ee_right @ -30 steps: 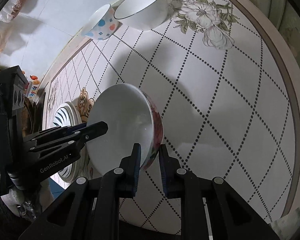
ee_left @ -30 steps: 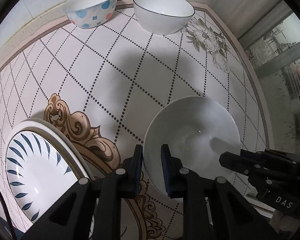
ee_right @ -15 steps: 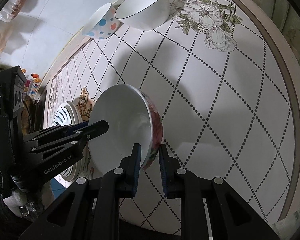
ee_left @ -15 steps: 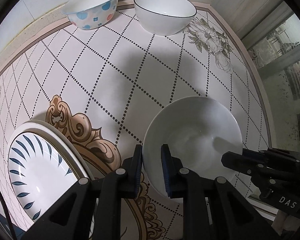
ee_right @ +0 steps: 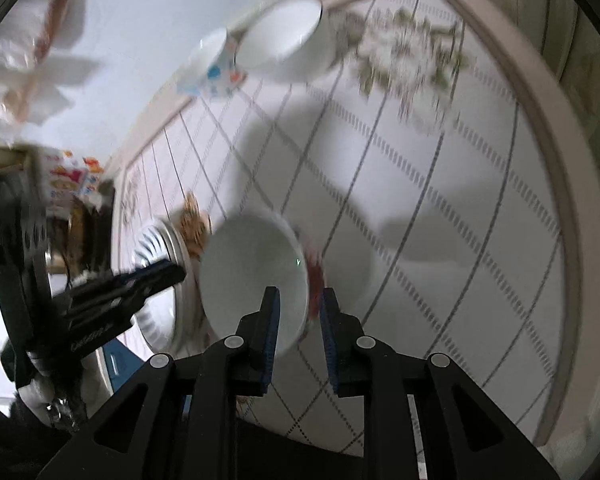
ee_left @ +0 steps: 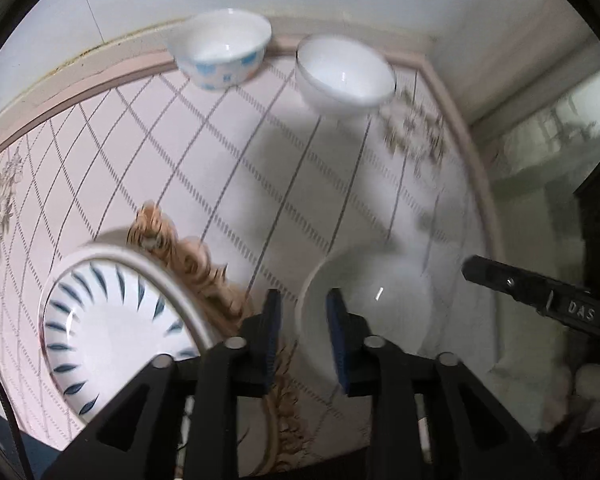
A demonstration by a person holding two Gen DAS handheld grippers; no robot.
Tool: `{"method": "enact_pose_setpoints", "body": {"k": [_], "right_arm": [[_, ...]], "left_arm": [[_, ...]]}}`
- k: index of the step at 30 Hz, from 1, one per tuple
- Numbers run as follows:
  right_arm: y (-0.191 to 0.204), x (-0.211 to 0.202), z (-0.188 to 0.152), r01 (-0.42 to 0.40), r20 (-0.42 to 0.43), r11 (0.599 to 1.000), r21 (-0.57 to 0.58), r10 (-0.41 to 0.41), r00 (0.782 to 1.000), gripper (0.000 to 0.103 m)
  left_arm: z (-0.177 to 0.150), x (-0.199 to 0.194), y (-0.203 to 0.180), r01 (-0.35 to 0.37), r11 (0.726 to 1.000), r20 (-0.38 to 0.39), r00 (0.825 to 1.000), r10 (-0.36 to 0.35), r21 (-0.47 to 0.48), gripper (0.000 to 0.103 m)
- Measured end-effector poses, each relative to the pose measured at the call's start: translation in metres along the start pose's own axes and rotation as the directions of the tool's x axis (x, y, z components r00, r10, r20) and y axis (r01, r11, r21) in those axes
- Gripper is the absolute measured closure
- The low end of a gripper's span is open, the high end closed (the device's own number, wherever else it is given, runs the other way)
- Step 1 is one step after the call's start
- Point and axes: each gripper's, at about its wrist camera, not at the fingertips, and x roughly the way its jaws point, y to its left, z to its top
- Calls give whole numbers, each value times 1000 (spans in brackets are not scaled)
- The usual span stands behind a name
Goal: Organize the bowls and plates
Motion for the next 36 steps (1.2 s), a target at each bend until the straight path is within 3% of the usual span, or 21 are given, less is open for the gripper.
{"method": "enact_pose_setpoints", "body": {"k": [1,3,8,12,16,18,21,22,26,36], "right_arm": [[-1,-4,13,-19,23,1000,6,18,1000,64],[-2,-8,40,-35,66,999,19,33,997,57],[2,3,111,-18,150,999,33,13,989,57],[-4,30,157,21,139,996,88,-33,990,57],[-11,54,182,24,98,991,130,-37,995,57],[-18,64,184,21,77,988,155,-33,996,58],[-26,72,188,15,91,985,170,-31,995,83],[-28,73,189,10,97,984,176,-27,995,85],[-21,71,188,63,117,988,141,-80,990,85],[3,42,152,84,130,994,74,-93,987,84]], "left_arm": [[16,-2,1,18,1000,21,1000,-17,-15,78],[44,1,3,21,999,47,999,-20,-39,78],[117,28,10,35,994,61,998,-28,-108,78],[156,59,10,21,994,26,1000,-18,-112,78],[178,87,4,25,994,-27,999,-28,-110,78],[184,97,-1,-1,995,-31,1000,-2,-98,79],[188,100,-5,-13,998,6,1000,14,-68,82],[188,100,-5,-18,998,11,1000,19,-61,83],[187,96,-8,-20,998,16,1000,21,-52,85],[154,55,-23,-8,1000,79,997,7,7,85]]}}
